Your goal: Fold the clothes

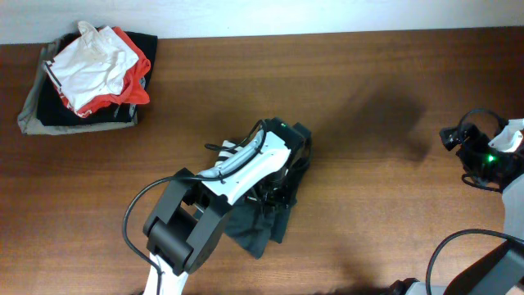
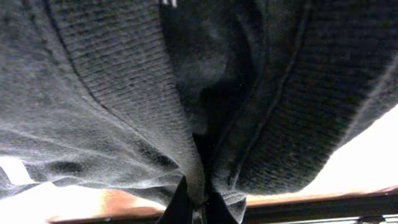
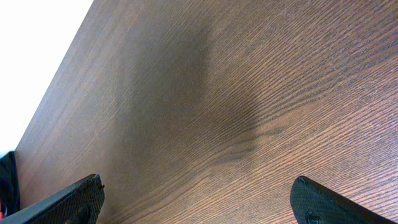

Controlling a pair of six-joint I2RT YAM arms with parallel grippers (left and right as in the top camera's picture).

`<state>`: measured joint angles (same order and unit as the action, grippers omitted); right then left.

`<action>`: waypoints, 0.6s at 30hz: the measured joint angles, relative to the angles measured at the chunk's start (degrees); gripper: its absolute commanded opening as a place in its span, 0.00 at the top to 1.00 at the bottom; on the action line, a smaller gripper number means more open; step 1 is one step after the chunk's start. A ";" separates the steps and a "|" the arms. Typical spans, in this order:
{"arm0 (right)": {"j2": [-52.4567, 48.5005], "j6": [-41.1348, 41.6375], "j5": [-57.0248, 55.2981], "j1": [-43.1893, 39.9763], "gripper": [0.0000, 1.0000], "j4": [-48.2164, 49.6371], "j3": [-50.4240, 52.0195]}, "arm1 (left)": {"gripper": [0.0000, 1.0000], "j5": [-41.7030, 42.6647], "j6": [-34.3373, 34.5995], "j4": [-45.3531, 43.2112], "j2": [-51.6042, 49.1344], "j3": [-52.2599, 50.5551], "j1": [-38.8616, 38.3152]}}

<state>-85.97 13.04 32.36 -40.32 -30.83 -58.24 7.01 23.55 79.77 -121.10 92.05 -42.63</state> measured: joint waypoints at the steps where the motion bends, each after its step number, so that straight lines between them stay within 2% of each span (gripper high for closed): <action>1: 0.00 0.02 0.00 0.00 0.01 0.00 0.00 | 0.99 0.00 0.00 0.02 0.02 0.02 0.00; 9: 0.00 0.02 0.00 0.00 0.01 0.00 0.00 | 0.99 2.58 -1.29 3.89 0.00 0.02 0.00; 12: 0.00 0.02 0.00 0.00 0.01 -0.02 0.00 | 0.97 3.06 -1.68 6.64 0.00 0.00 0.00; 18: 0.00 0.00 0.00 0.00 0.01 0.00 0.00 | 0.88 3.06 -3.10 6.12 0.02 -0.02 -0.02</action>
<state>-85.97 13.04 32.36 -40.32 -30.83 -58.24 10.07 20.45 85.89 -121.08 92.03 -42.65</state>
